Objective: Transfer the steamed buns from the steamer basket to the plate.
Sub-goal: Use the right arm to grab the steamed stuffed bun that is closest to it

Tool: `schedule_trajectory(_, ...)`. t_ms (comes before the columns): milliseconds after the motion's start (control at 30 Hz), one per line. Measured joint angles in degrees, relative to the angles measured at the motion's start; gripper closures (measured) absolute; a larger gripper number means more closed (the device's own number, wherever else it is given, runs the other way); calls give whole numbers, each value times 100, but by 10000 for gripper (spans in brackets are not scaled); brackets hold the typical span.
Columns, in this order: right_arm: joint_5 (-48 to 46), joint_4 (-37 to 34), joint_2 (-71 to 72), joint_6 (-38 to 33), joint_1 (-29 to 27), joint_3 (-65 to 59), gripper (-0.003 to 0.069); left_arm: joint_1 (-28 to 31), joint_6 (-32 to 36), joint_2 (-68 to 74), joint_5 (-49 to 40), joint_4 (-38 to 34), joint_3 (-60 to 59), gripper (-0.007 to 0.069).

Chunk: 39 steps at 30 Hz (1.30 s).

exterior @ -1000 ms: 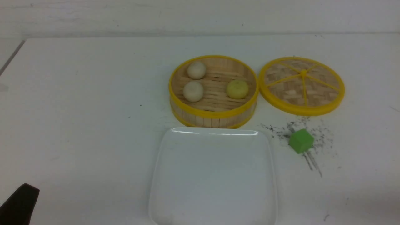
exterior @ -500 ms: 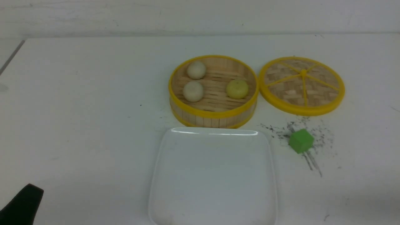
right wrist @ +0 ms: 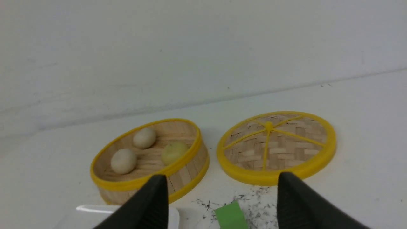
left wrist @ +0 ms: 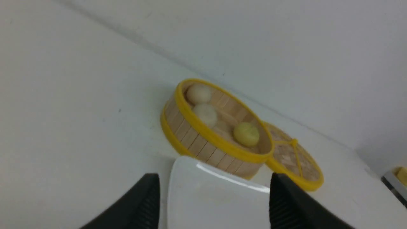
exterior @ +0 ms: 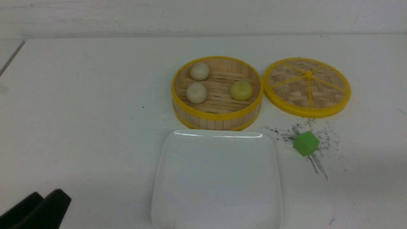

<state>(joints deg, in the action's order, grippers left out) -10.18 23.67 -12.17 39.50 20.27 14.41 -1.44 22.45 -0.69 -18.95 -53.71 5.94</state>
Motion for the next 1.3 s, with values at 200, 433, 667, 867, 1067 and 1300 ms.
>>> schedule_trajectory(200, -1078, 443, -935, -501, 776, 723, 202, 0, 38, 928, -631, 709, 834, 140)
schedule_trajectory(433, -1363, 778, -1930, -1110, 1095, 1284, 204, 0, 269, 2733, -949, 1470, 2245, 141)
schedule_trajectory(667, -1274, 1031, -2802, -1243, 1095, 1540, 206, 0, 320, 3637, -960, 2099, 2860, 142)
schedule_trajectory(867, -1279, 773, -3580, -1067, 1095, 2367, 207, 0, 458, 3855, -631, 2185, 2892, 142)
schedule_trajectory(1067, -1242, 790, -4136, -1048, 1095, 3279, 207, 0, 600, 3855, -362, 2185, 2892, 142)
schedule_trajectory(1300, -741, 1410, -5414, -1047, 1095, 3374, 216, 0, 605, 3855, -351, 2076, 2892, 153)
